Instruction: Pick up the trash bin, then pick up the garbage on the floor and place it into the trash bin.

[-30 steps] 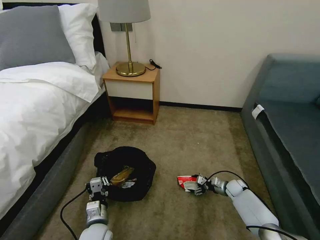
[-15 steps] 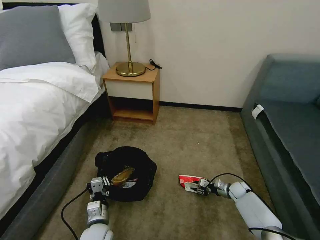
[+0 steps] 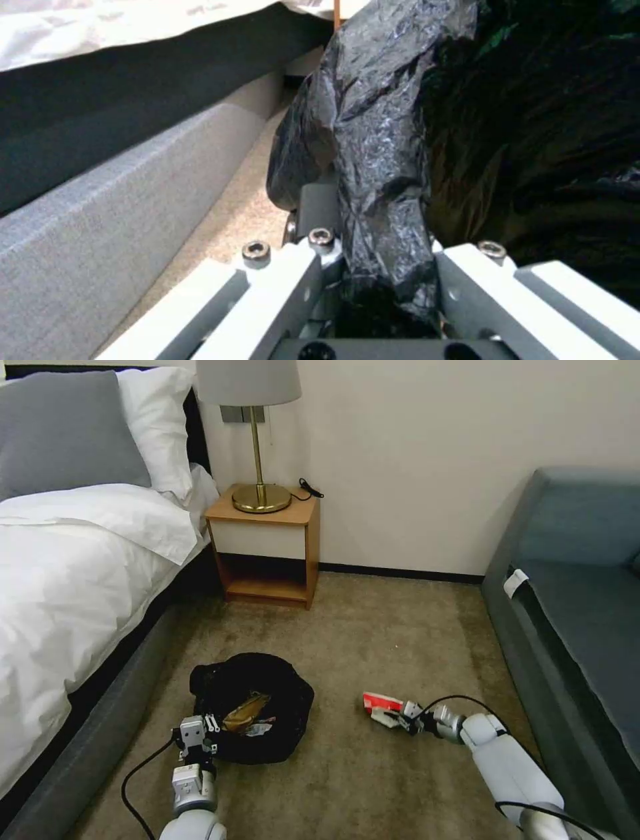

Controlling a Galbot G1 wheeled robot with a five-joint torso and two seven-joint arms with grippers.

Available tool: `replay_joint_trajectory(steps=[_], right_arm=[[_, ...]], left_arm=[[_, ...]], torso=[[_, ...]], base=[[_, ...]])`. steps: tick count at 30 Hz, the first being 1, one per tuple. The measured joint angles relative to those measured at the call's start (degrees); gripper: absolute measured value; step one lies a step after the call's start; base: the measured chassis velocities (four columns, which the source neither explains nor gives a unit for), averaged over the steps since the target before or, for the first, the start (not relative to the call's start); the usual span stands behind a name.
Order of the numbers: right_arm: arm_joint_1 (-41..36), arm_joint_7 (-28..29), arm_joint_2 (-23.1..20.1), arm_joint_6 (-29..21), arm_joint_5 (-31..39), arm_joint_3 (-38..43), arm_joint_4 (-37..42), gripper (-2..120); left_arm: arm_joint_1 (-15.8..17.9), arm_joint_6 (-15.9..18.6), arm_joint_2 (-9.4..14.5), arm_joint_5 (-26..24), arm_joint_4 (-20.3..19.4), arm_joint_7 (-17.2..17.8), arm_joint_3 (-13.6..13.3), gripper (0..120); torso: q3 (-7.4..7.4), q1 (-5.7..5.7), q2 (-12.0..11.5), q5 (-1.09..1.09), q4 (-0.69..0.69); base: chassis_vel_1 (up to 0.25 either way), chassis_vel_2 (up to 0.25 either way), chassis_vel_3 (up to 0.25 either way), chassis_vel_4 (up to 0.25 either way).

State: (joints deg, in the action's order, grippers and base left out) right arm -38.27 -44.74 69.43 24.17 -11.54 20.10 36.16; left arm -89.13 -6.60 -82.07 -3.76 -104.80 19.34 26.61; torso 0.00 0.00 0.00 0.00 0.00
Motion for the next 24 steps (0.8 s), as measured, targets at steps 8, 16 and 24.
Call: replay_joint_trajectory(steps=[8,16,24], right_arm=[[1.5,3.7,-0.7,-1.2,8.9,0.6,1.9,0],[0.5,10.0,-0.2,-3.6,15.3,-1.9,10.2,0],[-3.4,17.7,0.3,-6.5,23.8,-9.2,24.7,0]], left_arm=[[0.7,-0.5,0.3,-0.2,1.3,0.0,-0.1,3],[1.3,-0.3,1.1,-1.0,1.3,0.0,-0.1,3],[1.4,-0.1,2.2,-2.0,0.9,0.0,0.3,3]], torso=[[0.0,0.0,0.0,0.0,0.0],[0.0,0.0,0.0,0.0,0.0],[0.0,0.0,0.0,0.0,0.0]], base=[[0.0,0.0,0.0,0.0],[0.0,0.0,0.0,0.0],[0.0,0.0,0.0,0.0]])
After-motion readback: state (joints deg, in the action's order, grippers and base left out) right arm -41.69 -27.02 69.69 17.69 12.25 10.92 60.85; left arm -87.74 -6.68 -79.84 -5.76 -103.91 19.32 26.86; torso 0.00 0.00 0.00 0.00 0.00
